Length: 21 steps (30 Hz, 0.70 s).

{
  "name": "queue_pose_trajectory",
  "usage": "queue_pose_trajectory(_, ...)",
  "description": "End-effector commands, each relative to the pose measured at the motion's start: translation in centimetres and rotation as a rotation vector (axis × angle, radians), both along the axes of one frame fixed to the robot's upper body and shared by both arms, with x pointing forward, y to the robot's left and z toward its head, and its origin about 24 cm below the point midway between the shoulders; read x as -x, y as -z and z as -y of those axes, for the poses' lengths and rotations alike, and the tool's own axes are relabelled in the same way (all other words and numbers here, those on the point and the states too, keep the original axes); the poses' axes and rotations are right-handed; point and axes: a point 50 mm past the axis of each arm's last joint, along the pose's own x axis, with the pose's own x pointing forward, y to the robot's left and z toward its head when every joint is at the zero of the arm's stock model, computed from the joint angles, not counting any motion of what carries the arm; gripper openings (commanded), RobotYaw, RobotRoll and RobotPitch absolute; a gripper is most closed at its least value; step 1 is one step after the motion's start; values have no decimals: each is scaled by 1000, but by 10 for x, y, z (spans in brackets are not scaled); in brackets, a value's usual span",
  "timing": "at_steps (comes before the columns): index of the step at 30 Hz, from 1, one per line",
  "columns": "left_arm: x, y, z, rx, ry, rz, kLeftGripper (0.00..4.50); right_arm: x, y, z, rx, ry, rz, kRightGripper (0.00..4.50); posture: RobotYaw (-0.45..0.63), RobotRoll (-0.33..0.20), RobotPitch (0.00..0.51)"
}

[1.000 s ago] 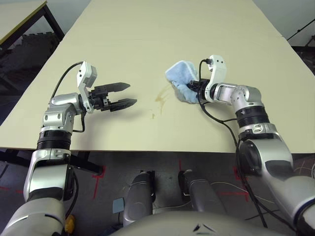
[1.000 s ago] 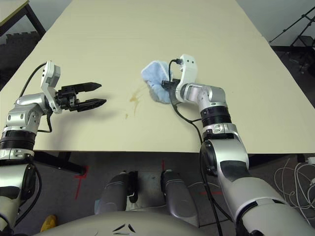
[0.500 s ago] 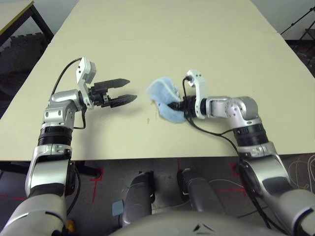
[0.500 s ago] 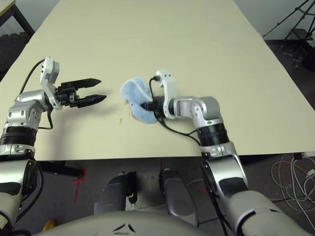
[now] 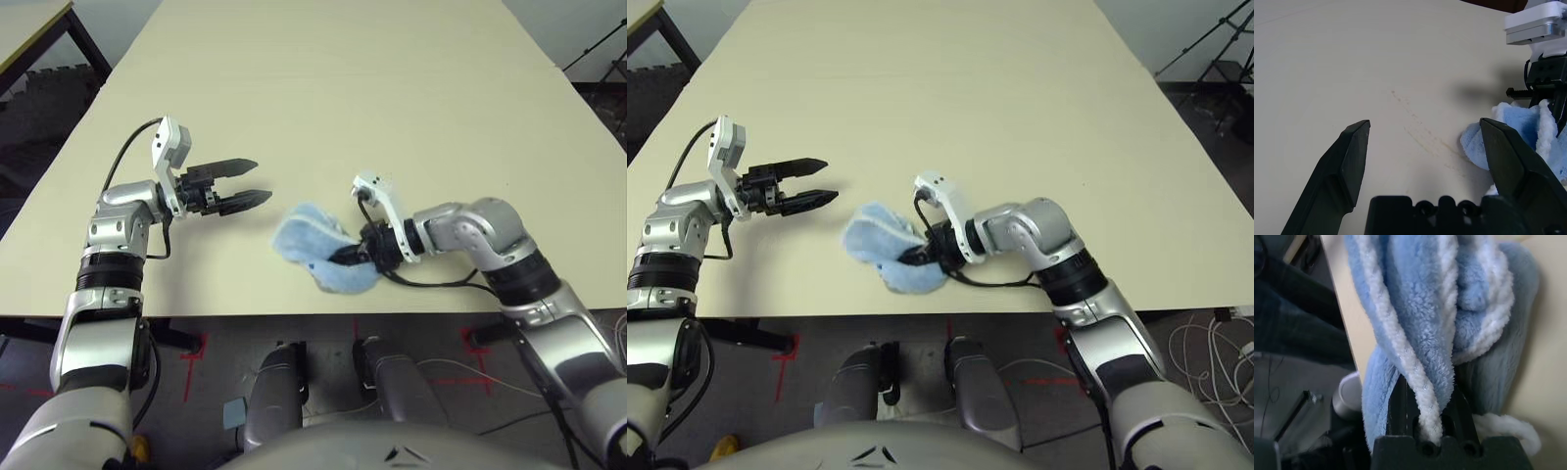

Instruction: Wipe the water off the table with a rag.

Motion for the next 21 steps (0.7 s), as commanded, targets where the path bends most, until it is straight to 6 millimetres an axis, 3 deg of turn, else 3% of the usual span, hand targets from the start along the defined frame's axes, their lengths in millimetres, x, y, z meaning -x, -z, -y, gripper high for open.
queue_pose_trajectory(1,-2,2,1,-10,-2,-4,4500,-33,5,15,52,294,67,33,-245,0,132)
queue_pose_trajectory(5,-4,2,3,-8,4,-2,4500,-55,2,30,52,511,106,33,-253,0,130)
queue_pose_trajectory(14,-9,1,8,-7,18,1,4500,-80,-5,58,52,794,160,33,-274,0,120)
queue_pose_trajectory(18,-11,1,10,-6,21,5,4500,-85,-17,65,-21,845,136,33,-281,0,118)
queue_pose_trajectory(21,-12,1,11,-7,22,8,4500,-81,-35,65,-141,781,86,33,-283,0,119)
